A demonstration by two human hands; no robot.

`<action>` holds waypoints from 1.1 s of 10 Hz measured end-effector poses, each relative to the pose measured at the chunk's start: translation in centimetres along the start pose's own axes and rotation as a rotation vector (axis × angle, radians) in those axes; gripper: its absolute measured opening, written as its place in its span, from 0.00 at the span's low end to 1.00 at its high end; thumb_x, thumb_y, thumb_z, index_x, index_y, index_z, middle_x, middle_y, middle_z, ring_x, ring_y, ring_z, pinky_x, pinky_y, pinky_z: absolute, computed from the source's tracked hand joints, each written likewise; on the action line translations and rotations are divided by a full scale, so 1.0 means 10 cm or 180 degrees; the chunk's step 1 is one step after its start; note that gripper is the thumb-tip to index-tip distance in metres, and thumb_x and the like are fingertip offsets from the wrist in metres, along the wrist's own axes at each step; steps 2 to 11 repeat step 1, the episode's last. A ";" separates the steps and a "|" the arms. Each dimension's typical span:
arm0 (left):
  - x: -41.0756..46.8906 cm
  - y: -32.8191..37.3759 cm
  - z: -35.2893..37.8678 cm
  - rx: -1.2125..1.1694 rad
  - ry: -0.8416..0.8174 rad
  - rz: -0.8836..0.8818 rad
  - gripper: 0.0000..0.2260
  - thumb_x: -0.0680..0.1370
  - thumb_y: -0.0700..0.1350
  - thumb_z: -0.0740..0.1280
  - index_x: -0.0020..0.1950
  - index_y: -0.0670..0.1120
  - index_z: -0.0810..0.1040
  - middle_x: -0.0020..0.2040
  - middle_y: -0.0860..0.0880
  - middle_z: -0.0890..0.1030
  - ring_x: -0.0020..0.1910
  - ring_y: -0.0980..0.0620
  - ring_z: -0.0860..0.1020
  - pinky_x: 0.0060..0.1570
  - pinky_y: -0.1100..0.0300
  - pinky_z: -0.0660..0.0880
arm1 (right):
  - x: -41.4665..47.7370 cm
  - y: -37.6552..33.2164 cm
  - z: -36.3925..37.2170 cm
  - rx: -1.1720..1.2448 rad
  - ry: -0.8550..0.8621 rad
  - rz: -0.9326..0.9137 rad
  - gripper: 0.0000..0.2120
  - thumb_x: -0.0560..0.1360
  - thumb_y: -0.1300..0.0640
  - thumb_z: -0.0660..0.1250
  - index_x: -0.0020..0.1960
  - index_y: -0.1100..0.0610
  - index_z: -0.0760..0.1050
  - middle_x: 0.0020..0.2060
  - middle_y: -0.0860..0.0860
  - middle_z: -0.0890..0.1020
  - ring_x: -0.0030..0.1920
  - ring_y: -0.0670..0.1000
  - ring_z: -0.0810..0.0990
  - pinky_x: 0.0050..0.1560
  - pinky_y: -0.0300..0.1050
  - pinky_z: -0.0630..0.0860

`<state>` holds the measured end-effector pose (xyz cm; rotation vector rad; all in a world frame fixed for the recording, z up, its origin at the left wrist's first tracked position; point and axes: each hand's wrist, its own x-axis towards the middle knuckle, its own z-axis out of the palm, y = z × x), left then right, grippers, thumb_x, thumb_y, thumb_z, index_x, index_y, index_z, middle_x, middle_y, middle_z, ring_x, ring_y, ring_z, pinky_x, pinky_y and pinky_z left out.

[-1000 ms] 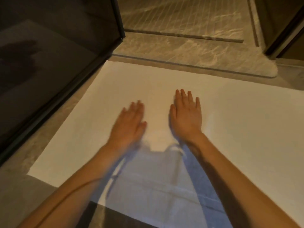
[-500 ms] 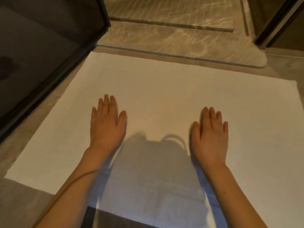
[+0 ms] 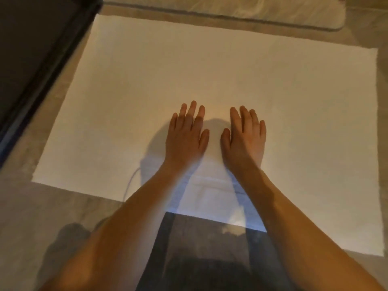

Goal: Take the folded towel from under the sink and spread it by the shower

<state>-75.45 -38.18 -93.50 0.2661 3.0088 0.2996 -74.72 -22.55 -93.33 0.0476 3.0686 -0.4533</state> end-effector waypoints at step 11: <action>0.11 -0.03 -0.37 -0.0117 -0.0594 0.0007 0.25 0.81 0.52 0.55 0.77 0.45 0.59 0.78 0.42 0.59 0.76 0.43 0.57 0.72 0.49 0.57 | 0.06 -0.07 -0.32 0.0273 -0.0469 0.0061 0.25 0.81 0.50 0.56 0.76 0.57 0.61 0.75 0.56 0.64 0.76 0.58 0.58 0.74 0.55 0.56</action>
